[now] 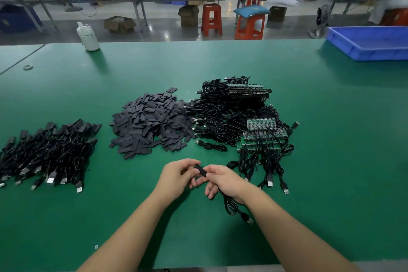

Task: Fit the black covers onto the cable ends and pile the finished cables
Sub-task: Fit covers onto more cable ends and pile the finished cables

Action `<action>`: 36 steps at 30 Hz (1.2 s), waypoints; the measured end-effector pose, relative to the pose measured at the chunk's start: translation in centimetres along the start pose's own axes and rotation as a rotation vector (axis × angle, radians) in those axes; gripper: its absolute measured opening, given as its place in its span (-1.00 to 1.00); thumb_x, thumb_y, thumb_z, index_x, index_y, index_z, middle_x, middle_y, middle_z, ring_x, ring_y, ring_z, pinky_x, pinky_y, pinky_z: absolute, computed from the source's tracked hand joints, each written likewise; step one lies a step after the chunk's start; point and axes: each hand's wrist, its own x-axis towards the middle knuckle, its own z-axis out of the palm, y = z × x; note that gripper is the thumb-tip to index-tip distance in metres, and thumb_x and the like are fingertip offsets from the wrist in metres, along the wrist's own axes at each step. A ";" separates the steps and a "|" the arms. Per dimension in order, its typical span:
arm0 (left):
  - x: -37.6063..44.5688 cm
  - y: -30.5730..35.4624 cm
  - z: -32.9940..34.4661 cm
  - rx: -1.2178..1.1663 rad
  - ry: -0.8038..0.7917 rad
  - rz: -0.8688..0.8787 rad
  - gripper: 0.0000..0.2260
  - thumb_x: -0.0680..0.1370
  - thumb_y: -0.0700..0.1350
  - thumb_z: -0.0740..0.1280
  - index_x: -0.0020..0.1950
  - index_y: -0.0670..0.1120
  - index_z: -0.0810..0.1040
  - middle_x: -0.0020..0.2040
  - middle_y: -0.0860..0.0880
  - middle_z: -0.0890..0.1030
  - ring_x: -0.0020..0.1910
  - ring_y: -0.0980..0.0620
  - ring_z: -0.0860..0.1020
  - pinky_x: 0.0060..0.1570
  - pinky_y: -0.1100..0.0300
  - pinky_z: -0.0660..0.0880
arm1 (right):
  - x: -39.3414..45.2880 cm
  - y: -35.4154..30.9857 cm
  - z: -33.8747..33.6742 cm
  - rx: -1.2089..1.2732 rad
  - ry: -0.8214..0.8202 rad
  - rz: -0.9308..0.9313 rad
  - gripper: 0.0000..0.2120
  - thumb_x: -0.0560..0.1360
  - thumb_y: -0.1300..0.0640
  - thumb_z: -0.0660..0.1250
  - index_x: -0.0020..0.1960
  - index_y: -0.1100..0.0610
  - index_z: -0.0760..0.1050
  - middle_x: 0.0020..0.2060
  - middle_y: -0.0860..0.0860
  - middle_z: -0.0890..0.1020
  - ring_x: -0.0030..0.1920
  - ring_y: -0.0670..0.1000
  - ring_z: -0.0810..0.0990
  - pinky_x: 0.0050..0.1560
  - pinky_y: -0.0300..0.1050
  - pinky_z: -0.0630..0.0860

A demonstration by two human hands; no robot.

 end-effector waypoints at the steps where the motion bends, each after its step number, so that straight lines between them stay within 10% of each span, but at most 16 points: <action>1: 0.0 0.0 0.1 0.036 0.048 0.011 -0.76 0.57 -0.23 0.38 0.16 0.06 0.61 -0.30 0.00 0.67 -0.41 0.14 0.56 -0.26 0.33 0.51 | 0.1 -0.1 0.2 -0.013 -0.002 0.006 -0.78 0.71 0.30 0.01 0.19 0.24 0.42 0.00 0.16 0.64 -0.34 -0.01 0.59 -0.33 -0.20 0.57; 11: -1.5 1.5 1.3 -0.192 0.345 -0.061 -0.95 0.55 -0.04 0.41 0.00 0.05 0.58 -0.13 0.19 0.69 -0.12 0.24 0.64 -0.09 0.32 0.53 | 1.7 -2.0 2.0 -0.100 0.331 -0.087 -0.81 0.70 0.13 0.10 0.24 0.09 0.43 0.14 -0.05 0.67 0.14 -0.02 0.60 0.29 -0.01 0.48; 17: -1.6 1.6 0.3 -0.279 0.178 -0.115 -0.90 0.58 -0.07 0.38 -0.05 -0.05 0.66 -0.23 -0.08 0.71 -0.26 0.09 0.61 -0.17 0.13 0.51 | 2.0 -5.7 5.2 0.222 0.291 -0.124 -0.85 0.71 0.13 0.09 0.18 -0.05 0.39 0.10 -0.22 0.69 -0.13 -0.07 0.62 -0.37 -0.25 0.42; 20: -1.4 1.2 -1.7 -0.238 0.244 -0.149 -0.89 0.56 -0.03 0.41 -0.10 -0.03 0.68 -0.31 -0.05 0.68 -0.38 0.10 0.58 -0.33 0.22 0.48 | 2.2 -6.4 5.3 0.108 0.317 -0.144 -0.86 0.69 0.13 0.16 0.21 0.05 0.43 0.15 -0.10 0.67 0.04 -0.02 0.63 -0.14 -0.18 0.50; 26: 0.2 -2.0 -12.4 0.341 0.474 -0.253 -0.78 0.53 0.15 0.38 -0.18 0.04 0.57 -0.32 0.06 0.64 -0.36 0.03 0.59 -0.32 0.19 0.51 | 1.1 -5.2 1.4 -0.422 0.342 -0.168 -0.90 0.64 0.02 0.26 0.12 -0.07 0.53 0.05 -0.17 0.64 -0.01 -0.21 0.58 -0.14 -0.32 0.41; 30: 1.1 -4.4 -20.5 0.880 0.616 -0.380 -0.61 0.55 0.24 0.30 -0.13 -0.09 0.60 -0.25 -0.07 0.59 -0.33 -0.08 0.54 -0.42 0.15 0.48 | 0.0 -4.4 -1.4 -0.483 0.410 -0.155 -0.87 0.64 0.08 0.25 0.01 -0.11 0.54 -0.05 -0.12 0.70 -0.41 -0.26 0.47 -0.39 -0.35 0.40; 36: 1.5 -7.4 -24.2 0.997 0.602 -0.500 -0.60 0.47 0.05 0.49 -0.03 -0.29 0.54 -0.04 -0.29 0.48 0.01 -0.32 0.45 -0.07 -0.11 0.48 | -1.0 -5.0 -4.6 -0.666 0.591 -0.239 -0.86 0.64 0.12 0.25 0.10 -0.02 0.58 -0.11 -0.03 0.68 -0.39 -0.11 0.47 -0.37 -0.24 0.42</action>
